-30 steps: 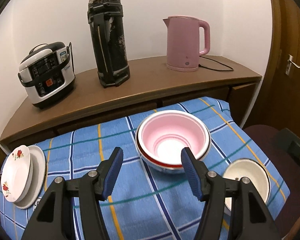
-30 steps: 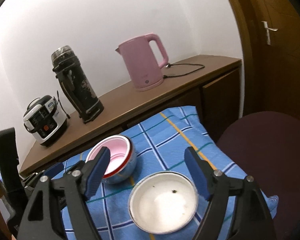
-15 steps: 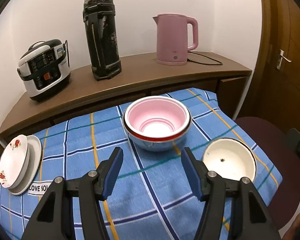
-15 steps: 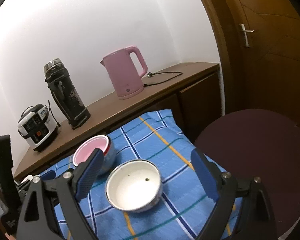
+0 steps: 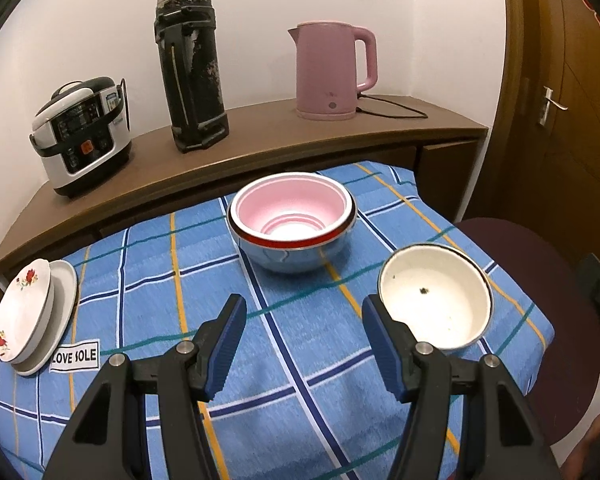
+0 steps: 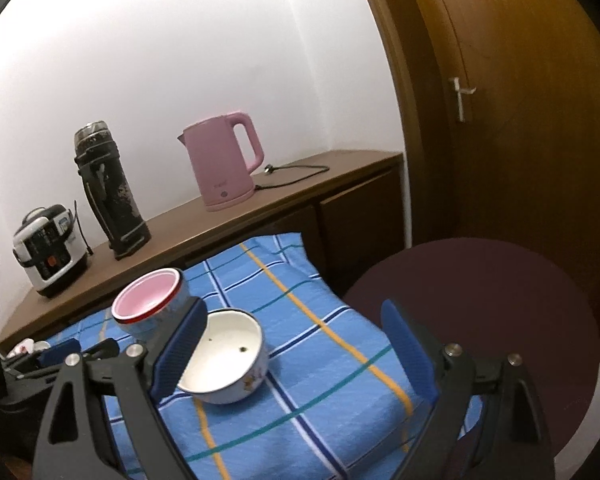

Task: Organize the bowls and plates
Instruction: 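Move both grippers to the rim of the white enamel bowl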

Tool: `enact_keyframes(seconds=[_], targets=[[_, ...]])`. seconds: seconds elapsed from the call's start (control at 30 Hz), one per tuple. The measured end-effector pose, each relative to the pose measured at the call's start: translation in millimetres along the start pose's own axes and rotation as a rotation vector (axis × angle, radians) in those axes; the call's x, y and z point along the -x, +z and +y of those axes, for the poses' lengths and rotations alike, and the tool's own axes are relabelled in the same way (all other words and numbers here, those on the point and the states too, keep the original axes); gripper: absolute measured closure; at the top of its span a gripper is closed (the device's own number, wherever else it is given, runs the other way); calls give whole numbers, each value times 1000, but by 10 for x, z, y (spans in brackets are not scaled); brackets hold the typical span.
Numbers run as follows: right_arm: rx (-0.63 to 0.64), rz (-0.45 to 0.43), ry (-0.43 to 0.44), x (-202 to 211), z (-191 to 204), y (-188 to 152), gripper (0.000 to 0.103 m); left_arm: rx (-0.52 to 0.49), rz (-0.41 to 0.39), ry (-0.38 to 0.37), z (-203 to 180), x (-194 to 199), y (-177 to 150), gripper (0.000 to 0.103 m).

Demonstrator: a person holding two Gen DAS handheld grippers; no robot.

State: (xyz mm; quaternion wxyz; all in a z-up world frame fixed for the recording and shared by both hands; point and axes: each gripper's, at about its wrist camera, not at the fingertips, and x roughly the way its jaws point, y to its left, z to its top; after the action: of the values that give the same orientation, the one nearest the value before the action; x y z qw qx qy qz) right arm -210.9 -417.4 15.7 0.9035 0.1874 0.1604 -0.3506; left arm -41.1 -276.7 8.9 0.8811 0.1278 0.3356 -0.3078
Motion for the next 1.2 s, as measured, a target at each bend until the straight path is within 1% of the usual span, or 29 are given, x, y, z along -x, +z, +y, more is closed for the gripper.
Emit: enact_keyframes(seconds=[0.13, 0.23, 0.33, 0.43, 0.53, 0.57, 0.63, 0.8, 0.97, 1.03, 1.1, 1.2], targets=[[55, -19, -27, 29, 3, -39, 13, -3, 18, -2, -16, -38, -74, 40], [106, -18, -29, 27, -4, -64, 12, 2, 43, -11, -23, -97, -128, 40], [112, 26, -26, -30, -64, -96, 12, 14, 65, -29, -30, -161, -150, 40], [66, 79, 3, -113, -177, -112, 13, 13, 73, -40, -68, -199, -156, 40], [36, 108, 21, -170, -253, -122, 24, 26, 82, -64, -100, -235, -135, 40], [29, 120, 27, -197, -272, -122, 26, 35, 88, -74, -107, -254, -125, 40], [22, 133, 38, -232, -270, -116, 28, 43, 94, -84, -136, -279, -109, 40], [37, 153, 72, -309, -229, -123, 28, 45, 91, -87, -206, -317, -92, 40], [47, 185, 99, -423, -162, -145, 34, 62, 108, -109, -239, -364, -65, 40], [51, 200, 112, -470, -134, -149, 37, 60, 110, -111, -254, -380, -57, 40], [58, 214, 118, -513, -100, -155, 37, 57, 109, -110, -276, -400, -42, 40], [54, 232, 130, -579, -67, -162, 42, 56, 111, -109, -308, -429, -18, 40]])
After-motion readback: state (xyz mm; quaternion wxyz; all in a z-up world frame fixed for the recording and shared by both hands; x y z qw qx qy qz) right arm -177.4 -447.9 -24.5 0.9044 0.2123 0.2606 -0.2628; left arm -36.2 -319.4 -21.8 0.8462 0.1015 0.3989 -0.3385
